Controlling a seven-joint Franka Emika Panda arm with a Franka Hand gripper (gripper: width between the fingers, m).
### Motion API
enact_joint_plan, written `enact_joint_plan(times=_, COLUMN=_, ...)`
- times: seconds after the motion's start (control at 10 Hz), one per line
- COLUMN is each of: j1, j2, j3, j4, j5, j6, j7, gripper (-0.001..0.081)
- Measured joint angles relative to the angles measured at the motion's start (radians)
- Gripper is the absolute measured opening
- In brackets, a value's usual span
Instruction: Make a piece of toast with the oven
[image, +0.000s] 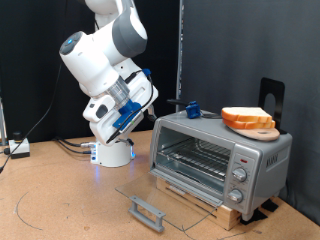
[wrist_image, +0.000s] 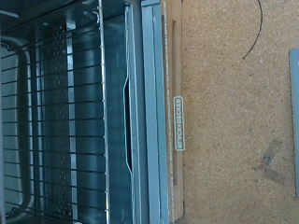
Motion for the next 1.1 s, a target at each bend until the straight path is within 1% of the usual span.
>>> enact_joint_plan(times=0.1, j1=0.005, j2=0.001, j3=-0.002, j4=0.005, j5=0.055, j6=-0.058, j7=-0.052, gripper=0.0809)
enact_joint_plan(times=0.2, j1=0.014, j2=-0.004, j3=-0.002, j4=0.015, j5=0.119, j6=-0.138, j7=-0.132, gripper=0.0809)
enact_joint_plan(times=0.3, j1=0.026, j2=-0.015, j3=-0.001, j4=0.02, j5=0.16, j6=-0.201, j7=-0.208, gripper=0.0809)
enact_joint_plan(times=0.4, j1=0.036, j2=-0.03, j3=0.003, j4=0.022, j5=0.174, j6=-0.251, j7=-0.261, gripper=0.0809)
enact_joint_plan(times=0.5, j1=0.046, j2=-0.049, j3=0.011, j4=0.023, j5=0.175, j6=-0.281, j7=-0.306, gripper=0.0809)
enact_joint_plan(times=0.6, j1=0.057, j2=-0.073, j3=0.026, j4=0.022, j5=0.168, j6=-0.291, j7=-0.348, gripper=0.0809)
enact_joint_plan(times=0.7, j1=0.065, j2=-0.1, j3=0.048, j4=0.018, j5=0.144, j6=-0.291, j7=-0.376, gripper=0.0809)
enact_joint_plan(times=0.8, j1=0.07, j2=-0.132, j3=0.077, j4=0.012, j5=0.107, j6=-0.274, j7=-0.393, gripper=0.0809)
enact_joint_plan(times=0.9, j1=0.075, j2=-0.166, j3=0.106, j4=0.005, j5=0.075, j6=-0.267, j7=-0.395, gripper=0.0809)
enact_joint_plan(times=1.0, j1=0.079, j2=-0.193, j3=0.129, j4=0.003, j5=0.068, j6=-0.296, j7=-0.358, gripper=0.0809)
enact_joint_plan(times=1.1, j1=0.08, j2=-0.204, j3=0.137, j4=0.002, j5=0.061, j6=-0.314, j7=-0.327, gripper=0.0809)
